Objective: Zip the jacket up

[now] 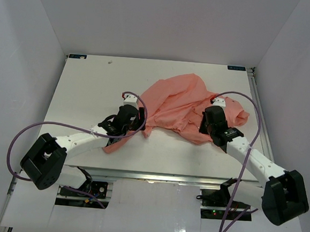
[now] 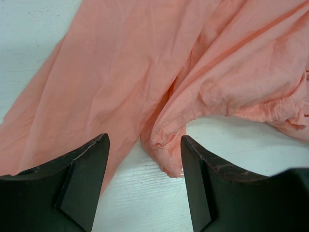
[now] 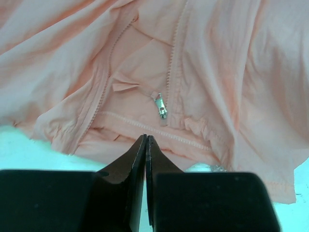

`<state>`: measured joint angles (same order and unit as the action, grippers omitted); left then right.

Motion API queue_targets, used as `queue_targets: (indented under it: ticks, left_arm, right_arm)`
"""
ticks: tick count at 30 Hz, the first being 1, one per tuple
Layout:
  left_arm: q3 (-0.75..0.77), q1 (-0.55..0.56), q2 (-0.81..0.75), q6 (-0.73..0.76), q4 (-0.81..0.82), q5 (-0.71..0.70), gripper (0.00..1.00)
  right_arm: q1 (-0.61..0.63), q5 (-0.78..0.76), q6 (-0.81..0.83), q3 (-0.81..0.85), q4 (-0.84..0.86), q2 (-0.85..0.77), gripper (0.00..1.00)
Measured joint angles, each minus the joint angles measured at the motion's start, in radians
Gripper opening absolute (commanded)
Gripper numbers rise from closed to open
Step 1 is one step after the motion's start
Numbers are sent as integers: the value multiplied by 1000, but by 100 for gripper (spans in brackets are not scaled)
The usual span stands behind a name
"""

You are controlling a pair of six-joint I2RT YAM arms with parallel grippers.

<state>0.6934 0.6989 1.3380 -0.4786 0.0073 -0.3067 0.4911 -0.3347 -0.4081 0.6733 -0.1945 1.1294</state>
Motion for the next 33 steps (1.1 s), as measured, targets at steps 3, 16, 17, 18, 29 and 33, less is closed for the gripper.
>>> queue_targets:
  ticks: [3, 16, 17, 18, 29, 33]
  left_arm:
    - [0, 1, -2, 0, 14, 7, 72]
    - [0, 2, -13, 7, 22, 3, 72]
    - [0, 2, -16, 8, 23, 3, 72]
    - [0, 2, -18, 8, 23, 3, 72]
    - [0, 4, -20, 8, 23, 3, 72]
    - [0, 4, -20, 8, 22, 3, 72]
  right_arm:
    - [1, 48, -2, -50, 5, -81, 20]
    - [-4, -125, 35, 42, -17, 225, 36]
    - [-5, -135, 38, 50, -18, 252, 36]
    - [-9, -141, 41, 58, -19, 278, 36]
    - [-66, -150, 59, 108, 17, 426, 41]
    - [-78, -138, 61, 108, 47, 442, 39]
